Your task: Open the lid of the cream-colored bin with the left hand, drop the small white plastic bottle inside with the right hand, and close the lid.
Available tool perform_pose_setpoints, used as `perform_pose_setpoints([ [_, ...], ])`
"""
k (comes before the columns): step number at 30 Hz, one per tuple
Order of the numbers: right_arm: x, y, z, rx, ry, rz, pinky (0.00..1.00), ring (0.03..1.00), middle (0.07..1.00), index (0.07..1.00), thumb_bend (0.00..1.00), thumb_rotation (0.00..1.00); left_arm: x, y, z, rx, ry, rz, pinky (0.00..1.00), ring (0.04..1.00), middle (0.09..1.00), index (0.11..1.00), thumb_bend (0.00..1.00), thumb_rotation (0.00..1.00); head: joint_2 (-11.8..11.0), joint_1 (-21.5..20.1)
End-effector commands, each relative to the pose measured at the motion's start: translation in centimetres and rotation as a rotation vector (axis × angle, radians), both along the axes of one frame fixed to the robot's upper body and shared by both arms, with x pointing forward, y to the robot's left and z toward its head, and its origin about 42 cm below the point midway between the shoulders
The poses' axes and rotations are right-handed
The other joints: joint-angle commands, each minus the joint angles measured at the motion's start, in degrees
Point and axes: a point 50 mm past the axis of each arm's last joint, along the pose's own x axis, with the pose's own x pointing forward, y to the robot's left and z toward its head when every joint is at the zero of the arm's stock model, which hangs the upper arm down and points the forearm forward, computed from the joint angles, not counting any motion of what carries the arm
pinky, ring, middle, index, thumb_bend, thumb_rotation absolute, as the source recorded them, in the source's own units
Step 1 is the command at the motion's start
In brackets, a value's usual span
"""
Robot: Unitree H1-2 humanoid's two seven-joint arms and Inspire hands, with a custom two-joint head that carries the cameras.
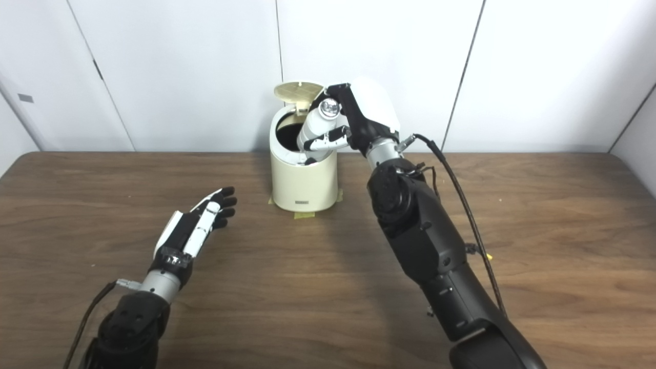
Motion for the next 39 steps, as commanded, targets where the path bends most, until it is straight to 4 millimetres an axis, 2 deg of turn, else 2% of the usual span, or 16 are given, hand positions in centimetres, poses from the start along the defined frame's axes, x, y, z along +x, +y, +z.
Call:
perform_pose_setpoints([
  [1,0.21,0.38,2.94,-0.004,-0.082,0.020,0.61,0.705,0.677,0.492,0.52,0.13,0.96,-0.12,2.02,0.008,-0.093,-0.021,0.88,0.870,0.882,0.932,0.52,1.00,0.1,0.0],
  [11,0.06,0.35,2.82,-0.010,-0.064,0.029,0.58,0.682,0.680,0.496,0.52,0.13,0.73,-0.21,1.87,0.017,-0.086,-0.022,0.91,0.874,0.882,0.928,0.52,1.00,0.2,0.0],
  [12,0.05,0.36,2.79,-0.012,-0.058,0.029,0.58,0.684,0.687,0.590,0.69,0.11,0.70,-0.22,1.85,0.016,-0.085,-0.023,0.92,0.878,0.884,0.930,0.52,1.00,0.2,0.0],
  [14,0.02,0.35,2.74,-0.017,-0.047,0.029,0.60,0.698,0.713,0.694,0.84,0.11,0.66,-0.27,1.83,0.007,-0.082,-0.022,0.91,0.883,0.887,0.933,0.51,1.00,0.3,0.0],
  [18,0.04,0.33,2.65,-0.019,-0.037,0.033,0.60,0.706,0.741,0.769,0.90,0.15,0.64,-0.38,1.89,0.000,-0.078,-0.020,0.91,0.885,0.890,0.935,0.51,1.00,0.3,0.1],
  [23,-0.09,0.35,2.45,-0.019,-0.034,0.023,0.60,0.721,0.768,0.807,0.93,0.18,0.63,-0.37,1.93,0.006,-0.082,-0.021,0.91,0.882,0.889,0.933,0.51,1.00,0.3,0.1],
  [32,-0.30,0.12,2.46,0.003,-0.024,0.013,0.59,0.712,0.766,0.776,0.90,0.16,0.56,-0.32,1.98,-0.001,-0.076,-0.020,0.92,0.888,0.893,0.937,0.51,0.99,0.6,0.0],
  [37,-0.54,0.01,2.24,0.075,-0.060,0.007,0.52,0.611,0.654,0.673,0.85,0.06,0.58,-0.15,1.95,0.007,-0.083,-0.023,0.92,0.883,0.885,0.936,0.51,0.99,0.7,-0.1],
  [38,-0.61,-0.03,2.15,0.108,-0.074,0.007,0.48,0.570,0.574,0.585,0.69,0.03,0.57,-0.10,1.94,0.009,-0.082,-0.022,0.92,0.882,0.886,0.936,0.51,0.99,0.8,-0.2],
  [39,-0.66,-0.06,2.08,0.130,-0.083,0.006,0.45,0.524,0.524,0.527,0.60,0.01,0.57,-0.07,1.93,0.010,-0.081,-0.021,0.92,0.882,0.885,0.935,0.51,0.99,0.8,-0.2],
])
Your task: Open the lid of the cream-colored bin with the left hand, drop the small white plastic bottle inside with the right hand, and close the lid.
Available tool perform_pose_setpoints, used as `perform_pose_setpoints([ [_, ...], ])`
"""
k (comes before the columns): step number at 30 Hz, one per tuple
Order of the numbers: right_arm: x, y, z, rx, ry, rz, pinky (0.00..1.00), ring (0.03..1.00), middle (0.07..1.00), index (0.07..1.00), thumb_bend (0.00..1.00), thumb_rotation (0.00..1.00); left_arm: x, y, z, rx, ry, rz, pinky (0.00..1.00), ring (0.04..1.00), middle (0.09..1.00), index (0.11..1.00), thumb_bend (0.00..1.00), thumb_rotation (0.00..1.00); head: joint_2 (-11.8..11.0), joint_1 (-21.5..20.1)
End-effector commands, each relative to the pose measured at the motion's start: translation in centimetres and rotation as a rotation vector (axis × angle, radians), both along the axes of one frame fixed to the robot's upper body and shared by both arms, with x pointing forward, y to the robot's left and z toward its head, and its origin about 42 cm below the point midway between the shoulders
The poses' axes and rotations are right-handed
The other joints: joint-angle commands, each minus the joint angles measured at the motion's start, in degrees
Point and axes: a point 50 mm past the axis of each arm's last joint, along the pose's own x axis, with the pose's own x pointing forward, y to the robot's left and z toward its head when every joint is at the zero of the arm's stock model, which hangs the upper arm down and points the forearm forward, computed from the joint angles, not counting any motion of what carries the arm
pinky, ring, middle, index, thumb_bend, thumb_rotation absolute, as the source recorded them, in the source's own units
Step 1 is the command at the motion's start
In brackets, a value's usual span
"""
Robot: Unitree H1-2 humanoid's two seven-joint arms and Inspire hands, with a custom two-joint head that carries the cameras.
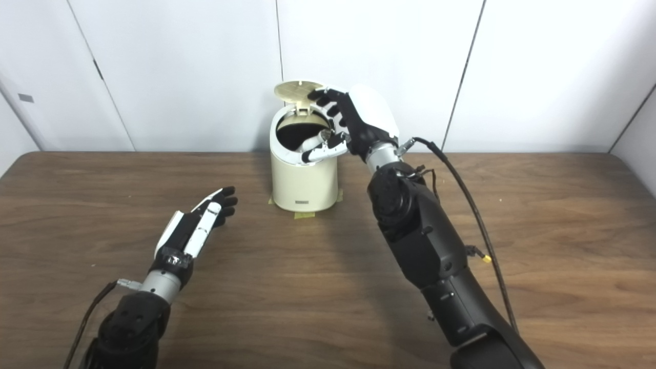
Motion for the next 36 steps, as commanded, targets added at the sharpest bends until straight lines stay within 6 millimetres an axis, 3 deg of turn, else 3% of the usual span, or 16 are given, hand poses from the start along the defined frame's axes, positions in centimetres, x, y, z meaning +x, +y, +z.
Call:
perform_pose_setpoints([
  [1,0.0,0.5,2.6,0.069,-0.128,0.017,0.44,0.508,0.507,0.508,0.56,0.01,0.6,0.0,2.0,0.003,-0.081,-0.015,0.92,0.882,0.885,0.935,0.51,1.00,0.1,0.0],
  [4,-0.1,0.3,2.5,0.092,-0.156,0.006,0.40,0.432,0.506,0.493,0.52,0.00,0.6,0.0,2.0,0.000,-0.079,-0.014,0.91,0.881,0.882,0.932,0.50,0.99,0.1,-0.2],
  [17,-1.1,-1.4,1.9,0.136,-0.171,-0.031,0.39,0.425,0.501,0.493,0.52,0.00,0.7,-0.3,1.9,-0.020,-0.070,-0.022,0.91,0.882,0.884,0.940,0.50,0.97,0.0,-0.8],
  [24,-2.9,-3.6,-0.6,0.185,-0.138,-0.079,0.40,0.417,0.486,0.537,0.52,0.00,0.9,-0.1,2.0,-0.016,-0.074,-0.017,0.91,0.880,0.879,0.935,0.48,0.99,-0.1,-0.8],
  [28,-5.2,-5.0,-3.2,0.232,-0.062,-0.118,0.42,0.420,0.489,0.546,0.51,0.00,1.3,0.2,2.8,-0.010,-0.091,-0.016,0.91,0.877,0.882,0.930,0.47,0.99,-0.3,-0.6],
  [30,-6.2,-5.5,-3.9,0.295,-0.024,-0.121,0.45,0.531,0.482,0.521,0.52,0.01,1.6,0.3,3.1,0.000,-0.103,-0.018,0.92,0.869,0.878,0.931,0.46,1.00,-0.3,-0.6],
  [33,-7.3,-6.0,-4.7,0.435,0.048,-0.124,0.51,0.608,0.497,0.498,0.52,0.01,2.0,0.5,3.7,0.007,-0.107,-0.016,0.94,0.872,0.878,0.941,0.45,1.00,-0.5,-0.8],
  [36,-8.7,-6.5,-5.4,0.559,0.125,-0.121,0.58,0.670,0.680,0.499,0.50,0.15,2.5,0.5,4.4,0.016,-0.108,-0.017,0.97,0.887,0.893,0.951,0.47,1.00,-0.6,-0.8],
])
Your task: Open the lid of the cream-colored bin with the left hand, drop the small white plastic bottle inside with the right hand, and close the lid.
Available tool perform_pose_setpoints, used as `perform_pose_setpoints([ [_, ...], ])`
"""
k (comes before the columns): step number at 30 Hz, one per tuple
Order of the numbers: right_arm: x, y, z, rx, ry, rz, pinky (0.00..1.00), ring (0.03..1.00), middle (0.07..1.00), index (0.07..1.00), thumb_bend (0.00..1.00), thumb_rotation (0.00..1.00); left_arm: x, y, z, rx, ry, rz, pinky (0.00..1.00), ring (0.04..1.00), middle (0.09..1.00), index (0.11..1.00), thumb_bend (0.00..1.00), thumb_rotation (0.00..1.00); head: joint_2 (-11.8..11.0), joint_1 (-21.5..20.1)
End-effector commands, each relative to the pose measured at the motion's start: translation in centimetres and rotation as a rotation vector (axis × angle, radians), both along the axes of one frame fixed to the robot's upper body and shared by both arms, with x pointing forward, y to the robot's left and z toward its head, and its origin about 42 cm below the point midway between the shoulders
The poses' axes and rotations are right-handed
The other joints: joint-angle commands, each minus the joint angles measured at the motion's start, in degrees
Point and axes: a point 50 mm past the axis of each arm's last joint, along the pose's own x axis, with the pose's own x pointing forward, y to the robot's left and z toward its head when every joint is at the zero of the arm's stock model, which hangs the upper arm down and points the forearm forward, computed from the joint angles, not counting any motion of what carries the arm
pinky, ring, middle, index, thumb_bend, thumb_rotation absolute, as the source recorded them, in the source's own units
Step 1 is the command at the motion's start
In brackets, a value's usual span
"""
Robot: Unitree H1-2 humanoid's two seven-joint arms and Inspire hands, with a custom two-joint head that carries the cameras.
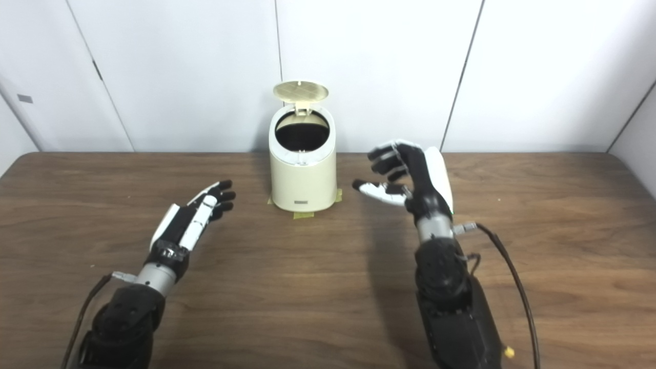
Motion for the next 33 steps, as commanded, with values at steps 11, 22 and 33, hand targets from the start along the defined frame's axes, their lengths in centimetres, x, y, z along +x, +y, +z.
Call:
perform_pose_setpoints([
  [11,-4.8,-0.2,0.4,0.340,0.013,0.140,0.87,0.949,0.956,0.906,0.62,0.86,2.8,-0.9,3.7,0.002,-0.132,-0.039,0.88,0.874,0.893,0.935,0.46,1.00,-0.6,-1.1],
  [22,-7.9,-0.4,-1.9,0.385,0.030,0.119,0.87,0.945,0.952,0.926,0.60,0.90,5.3,-1.7,4.7,-0.028,-0.191,-0.077,0.88,0.890,0.917,0.953,0.48,0.96,-2.1,-1.7],
  [33,-9.6,-0.6,-3.9,0.348,0.008,0.104,0.90,0.963,0.966,0.953,0.57,0.97,7.7,-3.0,7.8,-0.008,-0.241,-0.091,0.90,0.903,0.923,0.943,0.48,0.95,-4.7,-1.6],
])
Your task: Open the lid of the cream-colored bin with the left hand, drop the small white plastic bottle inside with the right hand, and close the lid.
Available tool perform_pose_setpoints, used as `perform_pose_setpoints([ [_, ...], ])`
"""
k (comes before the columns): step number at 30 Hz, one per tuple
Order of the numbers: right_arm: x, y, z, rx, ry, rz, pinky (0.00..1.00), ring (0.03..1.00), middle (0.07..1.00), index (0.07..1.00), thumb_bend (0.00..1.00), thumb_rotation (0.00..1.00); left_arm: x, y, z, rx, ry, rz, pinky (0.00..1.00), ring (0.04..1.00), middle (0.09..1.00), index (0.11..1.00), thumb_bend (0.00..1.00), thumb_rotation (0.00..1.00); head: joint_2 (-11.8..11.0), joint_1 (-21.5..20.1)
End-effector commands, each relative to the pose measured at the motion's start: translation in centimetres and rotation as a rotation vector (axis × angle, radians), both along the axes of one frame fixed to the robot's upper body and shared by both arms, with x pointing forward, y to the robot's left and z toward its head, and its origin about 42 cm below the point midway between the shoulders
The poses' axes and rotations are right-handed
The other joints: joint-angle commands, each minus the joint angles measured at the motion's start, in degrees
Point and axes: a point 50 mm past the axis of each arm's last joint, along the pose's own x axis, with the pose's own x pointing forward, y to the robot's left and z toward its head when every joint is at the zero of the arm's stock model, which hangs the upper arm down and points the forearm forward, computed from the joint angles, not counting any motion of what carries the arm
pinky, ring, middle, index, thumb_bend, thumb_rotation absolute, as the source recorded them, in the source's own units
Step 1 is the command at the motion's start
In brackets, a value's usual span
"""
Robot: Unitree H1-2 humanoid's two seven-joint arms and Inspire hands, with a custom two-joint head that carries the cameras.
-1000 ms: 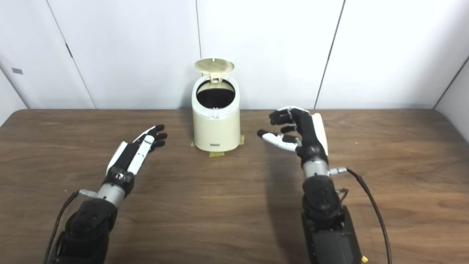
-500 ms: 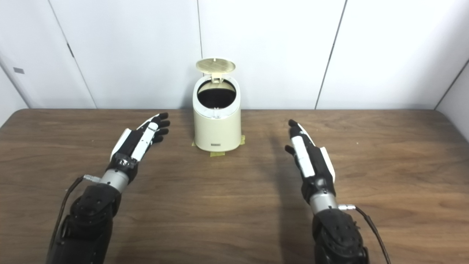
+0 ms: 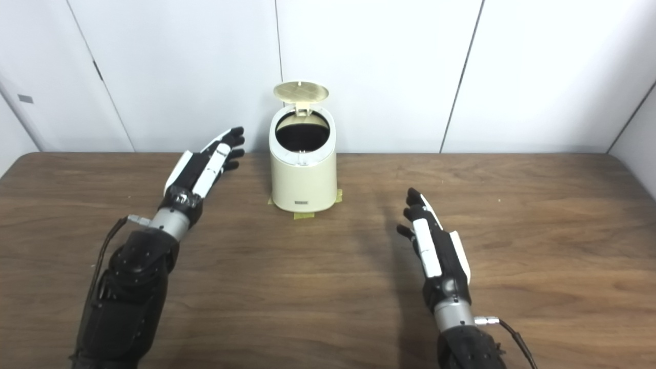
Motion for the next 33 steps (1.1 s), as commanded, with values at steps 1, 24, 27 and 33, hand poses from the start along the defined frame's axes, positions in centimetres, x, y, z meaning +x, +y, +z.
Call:
perform_pose_setpoints([
  [1,0.1,0.0,0.7,0.010,-0.075,-0.004,0.90,0.967,0.969,0.957,0.56,0.98,1.5,-0.8,3.4,0.010,-0.108,-0.010,0.90,0.901,0.922,0.939,0.48,0.95,-0.4,-0.1],
  [24,-1.3,0.0,-0.7,-0.099,-0.060,0.023,0.81,0.908,0.930,0.939,0.55,1.00,5.5,-3.8,7.8,0.024,-0.182,-0.030,0.89,0.933,0.944,0.965,0.57,0.90,-5.1,0.6],
  [27,-1.3,0.0,-0.8,-0.102,-0.060,0.029,0.82,0.917,0.936,0.944,0.55,1.00,5.9,-4.2,8.2,0.023,-0.192,-0.020,0.88,0.922,0.927,0.942,0.57,0.88,-5.2,0.7],
  [33,-1.4,-0.2,-0.9,-0.100,-0.057,0.027,0.82,0.914,0.936,0.944,0.56,1.00,6.6,-4.8,9.5,0.074,-0.237,-0.023,0.88,0.909,0.914,0.922,0.57,0.90,-5.2,0.7],
])
